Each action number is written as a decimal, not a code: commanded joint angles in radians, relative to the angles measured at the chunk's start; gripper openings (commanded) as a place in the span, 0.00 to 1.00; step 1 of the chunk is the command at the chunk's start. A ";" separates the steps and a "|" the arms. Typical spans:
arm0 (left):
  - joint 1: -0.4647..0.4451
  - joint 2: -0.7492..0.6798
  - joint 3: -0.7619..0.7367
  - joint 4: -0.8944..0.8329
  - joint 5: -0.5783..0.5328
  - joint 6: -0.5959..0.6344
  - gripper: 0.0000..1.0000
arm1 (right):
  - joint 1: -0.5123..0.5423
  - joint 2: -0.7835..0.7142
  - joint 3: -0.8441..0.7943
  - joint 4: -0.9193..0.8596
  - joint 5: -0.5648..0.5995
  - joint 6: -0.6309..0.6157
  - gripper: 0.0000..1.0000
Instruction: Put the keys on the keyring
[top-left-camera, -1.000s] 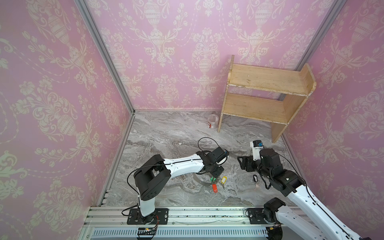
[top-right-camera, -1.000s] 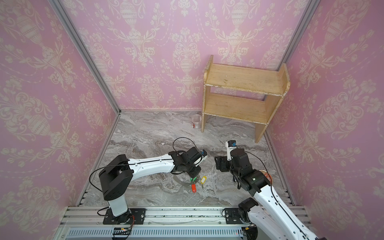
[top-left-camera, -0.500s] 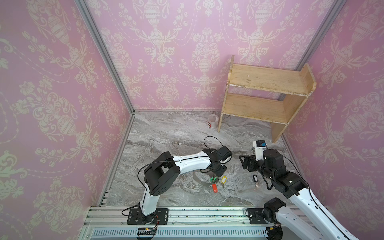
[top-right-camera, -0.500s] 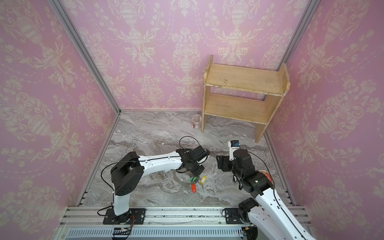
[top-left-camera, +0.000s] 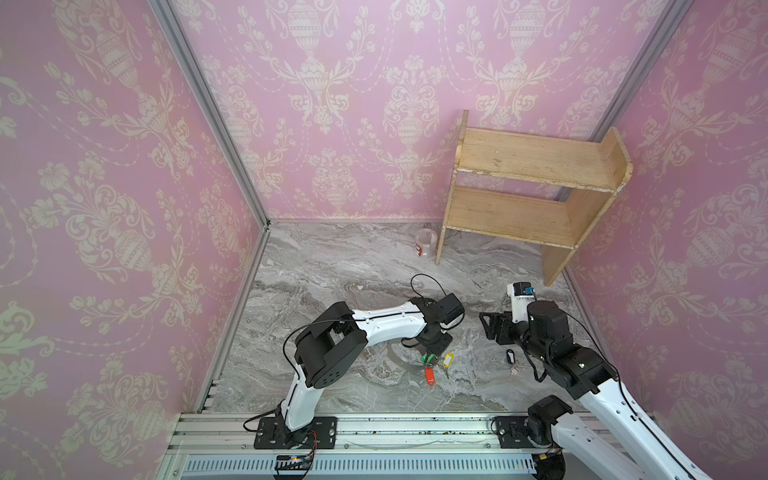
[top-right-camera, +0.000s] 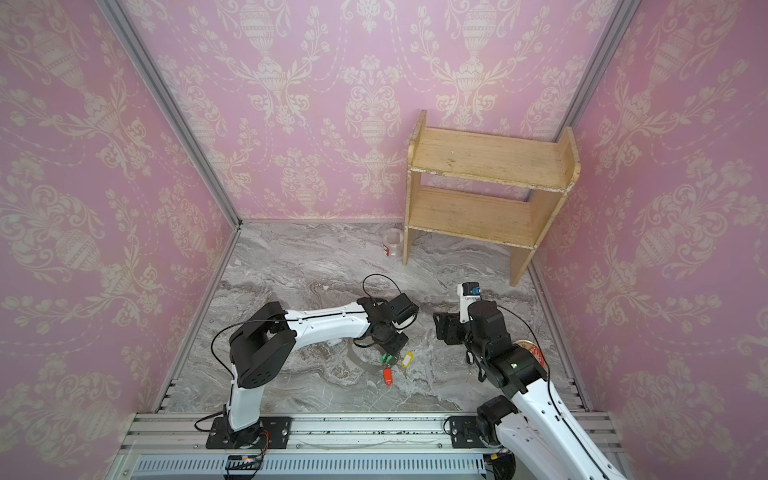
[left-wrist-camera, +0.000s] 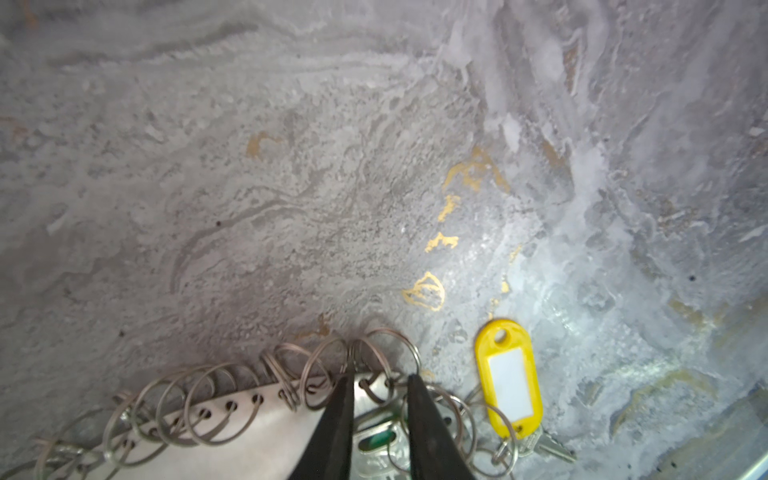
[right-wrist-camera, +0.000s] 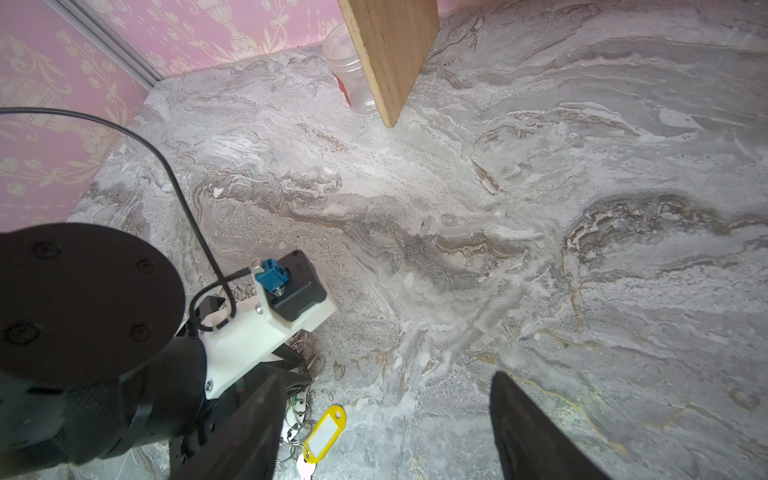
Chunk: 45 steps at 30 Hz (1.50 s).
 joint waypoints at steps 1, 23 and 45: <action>-0.011 0.031 0.028 -0.021 -0.019 -0.015 0.24 | -0.007 -0.018 -0.013 -0.001 -0.008 0.017 0.78; -0.009 -0.189 -0.038 -0.012 -0.119 0.091 0.00 | -0.008 0.012 -0.034 0.091 -0.120 -0.013 0.78; -0.009 -0.810 -0.312 0.358 0.064 0.619 0.00 | 0.112 -0.035 0.095 0.279 -0.534 -0.436 0.73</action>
